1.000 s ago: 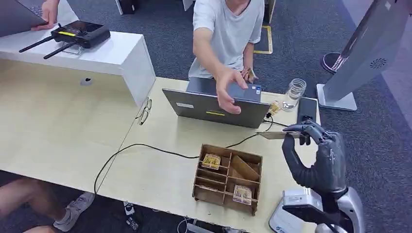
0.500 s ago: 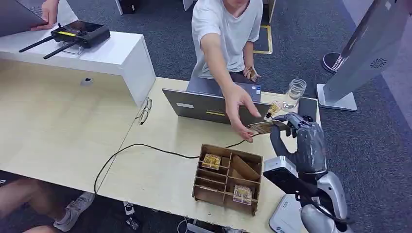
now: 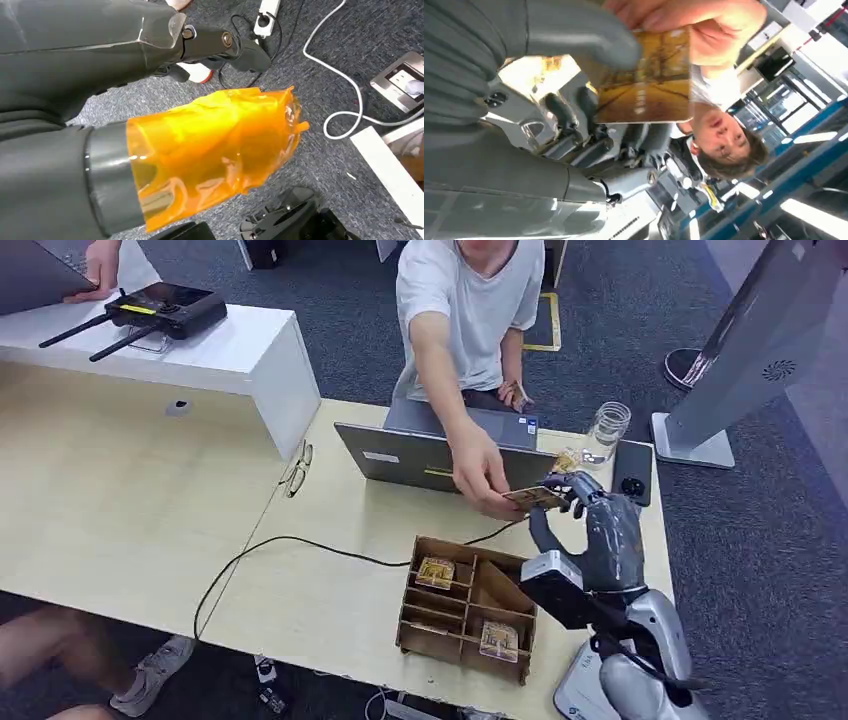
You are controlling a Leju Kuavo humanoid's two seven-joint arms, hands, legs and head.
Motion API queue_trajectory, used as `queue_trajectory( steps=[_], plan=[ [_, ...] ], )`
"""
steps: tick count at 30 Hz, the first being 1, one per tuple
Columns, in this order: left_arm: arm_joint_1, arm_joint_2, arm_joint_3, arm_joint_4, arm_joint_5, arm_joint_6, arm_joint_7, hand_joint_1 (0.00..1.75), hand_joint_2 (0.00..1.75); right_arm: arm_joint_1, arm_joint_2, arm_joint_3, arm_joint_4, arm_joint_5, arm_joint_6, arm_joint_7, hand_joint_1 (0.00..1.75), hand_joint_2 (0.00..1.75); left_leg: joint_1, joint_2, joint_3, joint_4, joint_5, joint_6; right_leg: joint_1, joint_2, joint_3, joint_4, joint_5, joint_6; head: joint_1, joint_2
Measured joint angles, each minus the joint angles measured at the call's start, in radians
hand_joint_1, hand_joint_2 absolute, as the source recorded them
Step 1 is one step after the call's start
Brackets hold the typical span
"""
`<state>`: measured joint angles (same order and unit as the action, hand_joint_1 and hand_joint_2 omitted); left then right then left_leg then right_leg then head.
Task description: Pass the card to the sensor for recognition and then transmit it.
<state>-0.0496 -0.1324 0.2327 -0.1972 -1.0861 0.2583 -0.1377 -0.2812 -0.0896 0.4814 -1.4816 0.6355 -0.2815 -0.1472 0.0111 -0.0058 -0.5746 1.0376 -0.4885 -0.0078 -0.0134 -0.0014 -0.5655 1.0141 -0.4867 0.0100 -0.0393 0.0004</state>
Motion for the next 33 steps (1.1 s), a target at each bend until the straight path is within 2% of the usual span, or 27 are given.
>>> queue_trajectory(
  steps=[16,26,33],
  plan=[
    [0.005,0.000,0.000,0.000,0.021,0.008,-0.006,0.00,0.00,0.050,0.000,0.005,-0.071,-0.080,-0.002,-0.059,0.00,0.00,0.000,0.000,0.000,0.000,0.000,0.000,0.000,0.000,-0.001,0.000,0.000,0.000,0.000,0.000],
    [0.014,0.000,0.006,0.000,0.047,0.026,-0.016,0.00,0.00,0.161,0.000,0.011,-0.187,-0.140,-0.027,-0.136,0.00,0.00,0.000,0.000,0.000,0.000,0.000,0.000,0.000,0.000,-0.001,0.000,0.000,0.000,0.000,0.000],
    [0.014,0.000,0.027,0.000,0.066,0.027,-0.019,0.00,0.00,0.209,0.000,0.027,-0.255,-0.165,-0.025,-0.151,0.00,0.00,0.000,0.000,0.000,0.000,0.000,0.000,0.000,0.000,-0.001,0.000,0.000,0.000,0.000,0.000]
  ],
)
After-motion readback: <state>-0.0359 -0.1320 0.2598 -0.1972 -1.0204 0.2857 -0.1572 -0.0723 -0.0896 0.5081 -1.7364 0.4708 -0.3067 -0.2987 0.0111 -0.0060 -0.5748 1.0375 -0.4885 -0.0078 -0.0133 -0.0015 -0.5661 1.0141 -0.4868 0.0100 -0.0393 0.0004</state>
